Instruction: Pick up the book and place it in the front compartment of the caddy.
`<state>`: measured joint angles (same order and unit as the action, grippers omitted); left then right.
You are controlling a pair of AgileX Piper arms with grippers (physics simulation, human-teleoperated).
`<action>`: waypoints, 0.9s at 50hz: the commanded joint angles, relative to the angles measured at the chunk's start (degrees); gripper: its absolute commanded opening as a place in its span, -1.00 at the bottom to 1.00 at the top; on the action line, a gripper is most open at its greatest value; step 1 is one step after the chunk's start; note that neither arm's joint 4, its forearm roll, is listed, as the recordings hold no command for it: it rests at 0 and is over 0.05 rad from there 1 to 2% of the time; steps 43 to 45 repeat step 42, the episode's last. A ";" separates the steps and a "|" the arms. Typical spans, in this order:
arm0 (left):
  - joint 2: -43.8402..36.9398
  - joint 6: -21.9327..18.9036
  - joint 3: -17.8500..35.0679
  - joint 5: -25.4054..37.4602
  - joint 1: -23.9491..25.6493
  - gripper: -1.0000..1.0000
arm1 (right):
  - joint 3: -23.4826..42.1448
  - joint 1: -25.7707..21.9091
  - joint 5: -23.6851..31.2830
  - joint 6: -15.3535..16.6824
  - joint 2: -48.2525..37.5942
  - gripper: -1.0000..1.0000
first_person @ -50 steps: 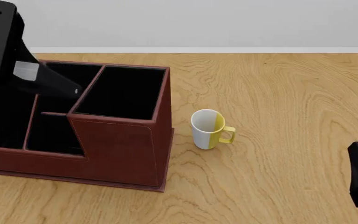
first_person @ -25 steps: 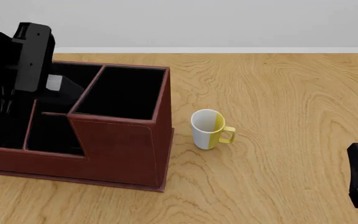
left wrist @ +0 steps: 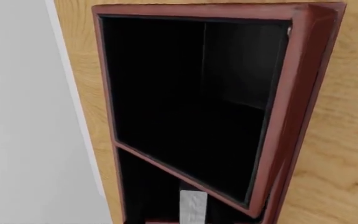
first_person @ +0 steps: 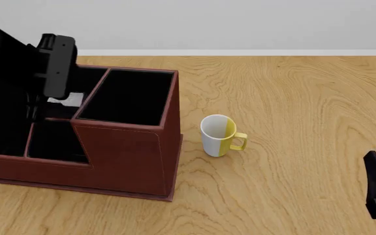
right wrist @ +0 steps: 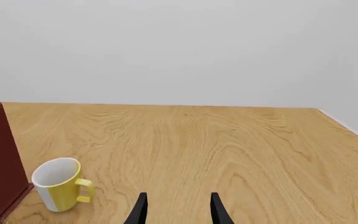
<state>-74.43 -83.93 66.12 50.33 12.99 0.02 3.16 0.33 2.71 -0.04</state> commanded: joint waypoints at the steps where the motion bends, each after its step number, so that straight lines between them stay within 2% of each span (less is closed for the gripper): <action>1: -2.10 -0.55 0.27 -2.35 -0.72 1.00 | 0.00 -0.03 0.16 0.06 0.01 1.00; 27: -0.97 0.22 2.10 -1.38 -0.09 1.00 | 0.00 -0.23 0.07 -0.20 0.01 1.00; 29: 0.10 1.01 2.96 -0.34 1.12 1.00 | 0.00 -0.27 0.07 -0.20 0.01 1.00; 30: 1.24 3.35 5.31 1.82 3.18 1.00 | 0.00 -0.35 0.10 -0.25 0.00 1.00; 33: 3.10 3.47 5.69 3.48 4.32 1.00 | 0.00 -0.51 0.05 -0.24 0.01 1.00; 35: 5.84 5.06 7.10 6.06 7.11 1.00 | 0.00 -0.62 0.03 -0.27 0.00 1.00; 40: 11.37 4.41 6.92 10.16 8.95 1.00 | 0.00 -0.77 -0.07 -0.32 -0.01 1.00; 42: 15.04 2.91 5.95 12.48 8.86 1.00 | 0.00 -0.86 -0.14 -0.41 0.00 1.00; 45: 15.04 2.91 5.95 12.48 8.86 1.00 | 0.00 -0.86 -0.14 -0.41 0.00 1.00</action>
